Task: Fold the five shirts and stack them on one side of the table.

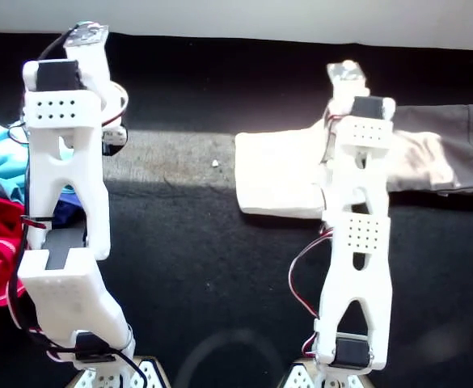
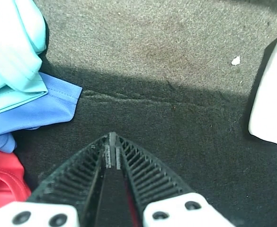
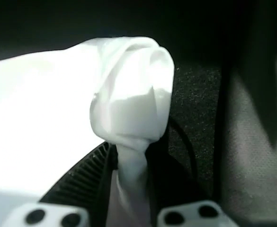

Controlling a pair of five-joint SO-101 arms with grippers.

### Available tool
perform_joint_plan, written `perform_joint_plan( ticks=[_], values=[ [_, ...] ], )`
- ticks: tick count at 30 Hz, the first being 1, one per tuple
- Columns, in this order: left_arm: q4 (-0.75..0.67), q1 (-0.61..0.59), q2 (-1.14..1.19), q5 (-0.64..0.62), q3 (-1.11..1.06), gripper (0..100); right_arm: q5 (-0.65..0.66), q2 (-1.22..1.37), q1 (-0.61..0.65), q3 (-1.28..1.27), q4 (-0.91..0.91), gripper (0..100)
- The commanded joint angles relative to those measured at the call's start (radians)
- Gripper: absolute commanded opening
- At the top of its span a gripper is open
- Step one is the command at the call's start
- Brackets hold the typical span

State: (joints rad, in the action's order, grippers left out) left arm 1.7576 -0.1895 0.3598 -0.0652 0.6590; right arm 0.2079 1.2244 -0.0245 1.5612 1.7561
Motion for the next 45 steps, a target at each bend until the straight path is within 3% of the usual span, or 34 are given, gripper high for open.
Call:
perform_joint_plan(
  ticks=[1,9,17,25,36,45],
  values=[
    [0.008,-0.018,-0.041,0.006,0.002,1,-0.009,-0.246,-0.068,-0.036,0.008,0.5],
    [0.006,-0.027,-0.024,0.005,0.002,1,0.097,-0.515,-0.101,-0.214,0.004,0.6],
    [0.006,-0.028,-0.024,0.003,0.002,1,0.269,-0.564,-0.255,-0.220,-0.117,0.6],
    [0.006,-0.028,-0.024,0.003,0.002,1,0.338,-0.522,-0.384,-0.249,-0.326,0.6],
    [0.008,-0.030,-0.030,0.003,0.002,1,0.440,-0.300,-0.429,-0.378,-0.616,0.6],
    [0.009,-0.030,-0.031,0.003,0.002,1,0.436,-0.243,-0.489,-0.381,-0.680,1.5]
  ],
)
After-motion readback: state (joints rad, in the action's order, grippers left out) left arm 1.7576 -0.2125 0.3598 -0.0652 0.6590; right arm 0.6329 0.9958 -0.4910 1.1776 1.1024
